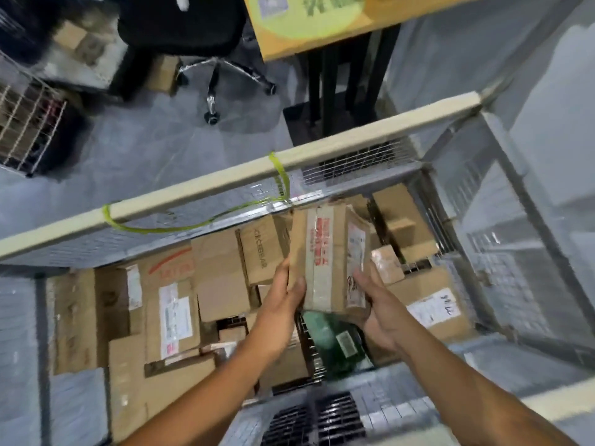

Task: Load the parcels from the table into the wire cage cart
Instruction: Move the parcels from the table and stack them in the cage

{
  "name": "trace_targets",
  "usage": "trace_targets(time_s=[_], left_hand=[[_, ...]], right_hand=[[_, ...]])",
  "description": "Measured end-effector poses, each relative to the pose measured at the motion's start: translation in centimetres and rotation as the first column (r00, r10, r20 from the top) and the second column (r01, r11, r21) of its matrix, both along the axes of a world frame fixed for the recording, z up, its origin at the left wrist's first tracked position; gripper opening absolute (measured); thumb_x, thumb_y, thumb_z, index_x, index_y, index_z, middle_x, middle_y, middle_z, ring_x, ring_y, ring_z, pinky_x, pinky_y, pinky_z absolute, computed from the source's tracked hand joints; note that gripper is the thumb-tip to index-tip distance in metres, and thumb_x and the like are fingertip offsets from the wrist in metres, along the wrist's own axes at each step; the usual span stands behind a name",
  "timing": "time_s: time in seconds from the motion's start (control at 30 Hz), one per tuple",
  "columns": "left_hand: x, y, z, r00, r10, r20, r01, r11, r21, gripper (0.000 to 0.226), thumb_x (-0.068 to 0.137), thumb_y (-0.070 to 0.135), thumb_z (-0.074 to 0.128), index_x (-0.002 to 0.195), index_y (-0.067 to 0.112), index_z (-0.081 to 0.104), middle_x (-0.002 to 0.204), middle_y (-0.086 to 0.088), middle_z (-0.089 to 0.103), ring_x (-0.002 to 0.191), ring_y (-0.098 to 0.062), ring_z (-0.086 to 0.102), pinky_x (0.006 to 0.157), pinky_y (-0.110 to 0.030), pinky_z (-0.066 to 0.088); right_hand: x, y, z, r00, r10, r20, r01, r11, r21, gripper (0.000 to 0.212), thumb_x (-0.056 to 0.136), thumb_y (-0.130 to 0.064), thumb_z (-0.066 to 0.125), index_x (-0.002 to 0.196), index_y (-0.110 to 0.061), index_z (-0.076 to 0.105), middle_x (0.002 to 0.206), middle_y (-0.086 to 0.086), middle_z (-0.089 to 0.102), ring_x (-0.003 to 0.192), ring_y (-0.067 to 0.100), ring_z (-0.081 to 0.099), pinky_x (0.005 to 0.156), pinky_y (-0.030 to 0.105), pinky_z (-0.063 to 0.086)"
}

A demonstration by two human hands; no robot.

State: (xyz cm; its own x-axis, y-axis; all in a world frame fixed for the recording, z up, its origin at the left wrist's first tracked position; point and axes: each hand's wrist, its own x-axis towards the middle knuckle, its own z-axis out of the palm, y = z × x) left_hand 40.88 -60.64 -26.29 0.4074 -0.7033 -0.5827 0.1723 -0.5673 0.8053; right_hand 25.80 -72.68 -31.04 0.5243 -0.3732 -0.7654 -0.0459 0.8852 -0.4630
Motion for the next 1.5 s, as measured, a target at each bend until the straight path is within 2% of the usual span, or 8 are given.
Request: trace_targets(time_s=[0.23, 0.37, 0.57, 0.63, 0.8, 1.03, 1.13, 1.5], left_hand=[[6.6, -3.0, -13.7, 0.783, -0.321, 0.532, 0.132, 0.923, 0.361, 0.087, 0.093, 0.079, 0.030, 0.163, 0.030, 0.017, 0.172, 0.006, 0.010, 0.159, -0.020, 0.002, 0.130, -0.048, 0.009], [8.8, -3.3, -18.5, 0.723, -0.485, 0.492, 0.185, 0.822, 0.538, 0.078, 0.098, 0.071, 0.036, 0.163, 0.039, 0.007, 0.172, 0.006, -0.008, 0.158, -0.026, -0.012, 0.122, -0.039, -0.007], [8.7, -3.1, -20.5, 0.691, -0.608, 0.391, 0.281, 0.724, 0.630, 0.076, 0.099, 0.067, 0.044, 0.161, 0.050, 0.003, 0.171, 0.000, -0.018, 0.158, -0.032, -0.014, 0.126, -0.049, -0.002], [8.7, -3.2, -19.5, 0.675, -0.610, 0.415, 0.274, 0.730, 0.626, 0.075, 0.100, 0.066, 0.043, 0.162, 0.048, 0.004, 0.172, 0.001, -0.016, 0.158, -0.032, -0.012, 0.127, -0.049, -0.001], [8.4, -2.8, -14.0, 0.592, -0.673, 0.443, 0.316, 0.700, 0.640, 0.074, 0.100, 0.068, 0.036, 0.162, 0.046, 0.003, 0.173, 0.002, -0.008, 0.158, -0.033, -0.009, 0.129, -0.048, 0.001], [4.4, -0.7, -3.4, 0.570, -0.673, 0.472, 0.391, 0.727, 0.564, 0.077, 0.100, 0.068, 0.037, 0.164, 0.038, 0.007, 0.173, -0.001, 0.002, 0.159, -0.032, -0.005, 0.128, -0.051, 0.005], [2.7, 1.0, 0.6, 0.579, -0.647, 0.497, 0.420, 0.758, 0.498, 0.077, 0.098, 0.072, 0.035, 0.164, 0.040, 0.009, 0.173, 0.002, 0.006, 0.159, -0.032, -0.002, 0.128, -0.055, 0.009], [-1.7, 7.3, 14.8, 0.433, -0.694, 0.576, 0.737, 0.640, 0.218, 0.073, 0.098, 0.071, 0.040, 0.162, 0.044, 0.018, 0.172, 0.001, 0.014, 0.158, -0.034, 0.004, 0.125, -0.061, 0.009]], right_hand=[[4.1, -6.5, -12.7, 0.908, 0.189, -0.373, -0.325, 0.880, -0.345, 0.060, 0.098, -0.031, 0.070, 0.151, -0.035, 0.042, 0.131, -0.021, 0.062, 0.098, -0.012, 0.066, 0.081, 0.008, 0.051], [7.3, -8.0, -18.8, 0.810, 0.268, -0.521, -0.512, 0.756, -0.408, 0.066, 0.097, -0.037, 0.073, 0.153, -0.019, 0.044, 0.129, -0.018, 0.057, 0.128, 0.012, 0.055, 0.086, 0.009, 0.044], [10.7, -6.7, -22.6, 0.703, 0.338, -0.626, -0.628, 0.707, -0.324, 0.081, 0.089, -0.069, 0.065, 0.152, -0.024, 0.040, 0.085, -0.008, 0.051, 0.068, 0.007, 0.050, 0.053, 0.018, 0.040], [11.0, -7.2, -21.8, 0.677, 0.375, -0.634, -0.674, 0.661, -0.329, 0.084, 0.087, -0.078, 0.061, 0.154, -0.033, 0.040, 0.116, 0.008, 0.068, 0.097, 0.025, 0.067, 0.073, 0.023, 0.053], [9.2, -7.4, -14.7, 0.692, 0.374, -0.617, -0.659, 0.676, -0.330, 0.087, 0.093, -0.073, 0.055, 0.165, -0.035, 0.024, 0.170, 0.002, 0.027, 0.152, 0.029, 0.035, 0.121, 0.052, 0.035], [4.9, -2.1, -0.7, 0.776, 0.277, -0.566, -0.570, 0.694, -0.441, 0.073, 0.098, -0.062, 0.059, 0.162, -0.042, 0.028, 0.162, -0.013, 0.034, 0.146, 0.012, 0.036, 0.114, 0.033, 0.033], [1.8, 0.5, 4.7, 0.772, 0.220, -0.597, -0.564, 0.671, -0.481, 0.080, 0.089, -0.073, 0.057, 0.159, -0.049, 0.028, 0.168, -0.010, 0.030, 0.156, 0.016, 0.026, 0.125, 0.046, 0.027], [-8.4, 17.2, 22.6, 0.575, -0.278, -0.769, -0.391, 0.732, -0.557, 0.074, 0.100, -0.066, 0.052, 0.163, -0.037, 0.028, 0.169, -0.002, 0.031, 0.157, 0.021, 0.023, 0.127, 0.047, 0.020]])
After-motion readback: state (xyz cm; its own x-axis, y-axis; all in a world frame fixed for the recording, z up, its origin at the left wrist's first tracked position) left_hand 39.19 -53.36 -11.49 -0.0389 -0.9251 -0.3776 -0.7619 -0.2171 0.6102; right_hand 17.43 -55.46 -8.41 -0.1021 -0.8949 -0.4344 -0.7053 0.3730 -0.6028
